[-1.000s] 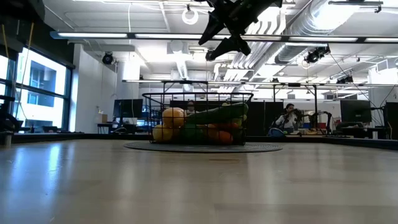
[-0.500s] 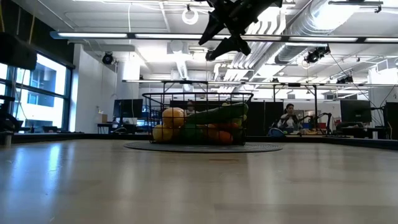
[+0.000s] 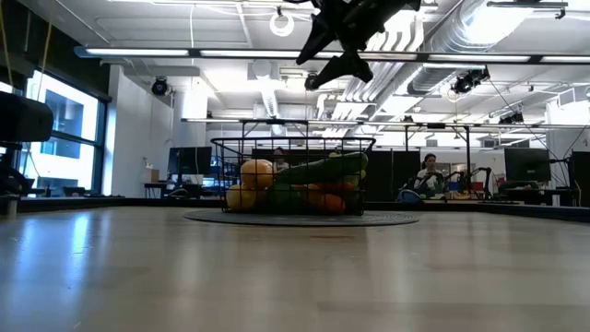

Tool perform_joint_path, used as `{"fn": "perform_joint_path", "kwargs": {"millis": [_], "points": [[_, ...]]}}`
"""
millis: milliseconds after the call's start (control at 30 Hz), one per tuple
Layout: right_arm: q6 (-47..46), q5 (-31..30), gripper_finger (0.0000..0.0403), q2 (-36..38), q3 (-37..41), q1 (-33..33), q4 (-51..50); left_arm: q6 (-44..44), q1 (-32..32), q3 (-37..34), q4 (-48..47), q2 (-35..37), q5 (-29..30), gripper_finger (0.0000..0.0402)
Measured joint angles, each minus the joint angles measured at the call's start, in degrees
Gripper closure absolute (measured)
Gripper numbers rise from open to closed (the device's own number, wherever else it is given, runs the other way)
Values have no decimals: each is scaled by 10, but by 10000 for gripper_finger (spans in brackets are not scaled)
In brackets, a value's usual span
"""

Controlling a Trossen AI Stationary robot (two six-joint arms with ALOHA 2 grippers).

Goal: Build produce basket
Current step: Put the purple grapes into the basket

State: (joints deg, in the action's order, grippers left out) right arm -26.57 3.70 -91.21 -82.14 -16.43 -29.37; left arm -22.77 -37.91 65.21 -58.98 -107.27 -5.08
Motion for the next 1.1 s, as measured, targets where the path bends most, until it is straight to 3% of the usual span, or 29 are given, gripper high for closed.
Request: {"fn": "perform_joint_path", "kwargs": {"millis": [133,567,1100], "points": [[-4,7,151,16,0,1,-9,23,0,0,5,0,1,192],[-4,4,151,91,0,51,-30,195,17,0,41,5,-38,383],[-4,-23,151,104,0,131,-94,356,86,0,134,79,-65,396]]}}
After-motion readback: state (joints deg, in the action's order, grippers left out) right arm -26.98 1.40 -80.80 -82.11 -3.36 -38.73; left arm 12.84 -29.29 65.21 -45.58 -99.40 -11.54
